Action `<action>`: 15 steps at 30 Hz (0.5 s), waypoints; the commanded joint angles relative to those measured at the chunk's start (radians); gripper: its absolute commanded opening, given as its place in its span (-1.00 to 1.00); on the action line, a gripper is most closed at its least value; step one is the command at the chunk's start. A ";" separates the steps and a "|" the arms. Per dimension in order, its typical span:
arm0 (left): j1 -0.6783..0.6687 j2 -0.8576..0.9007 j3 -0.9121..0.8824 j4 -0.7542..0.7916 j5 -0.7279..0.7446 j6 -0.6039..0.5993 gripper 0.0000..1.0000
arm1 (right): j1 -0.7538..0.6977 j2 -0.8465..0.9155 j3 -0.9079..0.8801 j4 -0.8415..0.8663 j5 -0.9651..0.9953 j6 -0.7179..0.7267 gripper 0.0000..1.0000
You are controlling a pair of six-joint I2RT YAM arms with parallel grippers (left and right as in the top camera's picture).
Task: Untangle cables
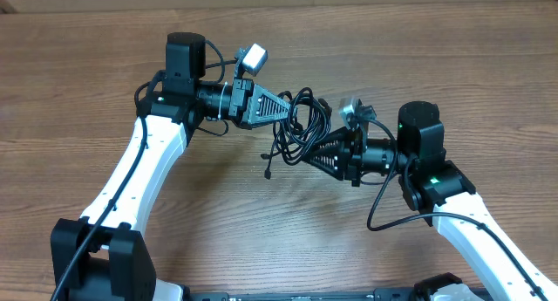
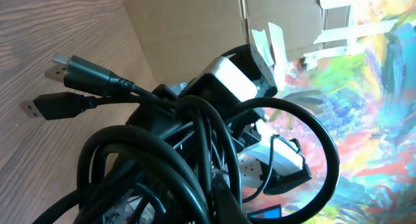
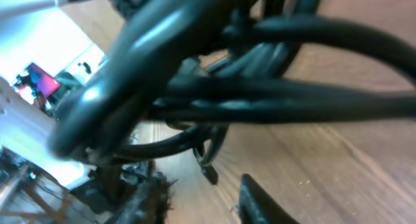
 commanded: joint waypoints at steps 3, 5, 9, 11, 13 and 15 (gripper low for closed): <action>0.001 0.001 0.024 0.006 0.034 -0.013 -0.91 | 0.006 0.002 0.027 0.062 0.004 0.047 -0.72; 0.001 0.002 0.024 0.008 0.034 -0.012 -0.92 | 0.006 0.002 0.027 0.078 0.004 0.061 -0.73; -0.002 0.002 0.024 0.008 0.034 -0.010 -0.92 | 0.006 0.002 0.027 0.079 0.005 0.060 -0.74; -0.002 0.002 0.024 0.008 0.034 -0.010 -0.92 | 0.006 0.002 0.027 0.085 0.005 0.060 -0.74; -0.002 0.002 0.024 0.008 0.034 -0.010 -0.91 | 0.006 0.002 0.027 0.091 0.010 0.060 -0.73; -0.002 0.002 0.024 0.008 0.034 -0.011 -0.92 | 0.006 0.002 0.027 0.091 0.028 0.060 -0.71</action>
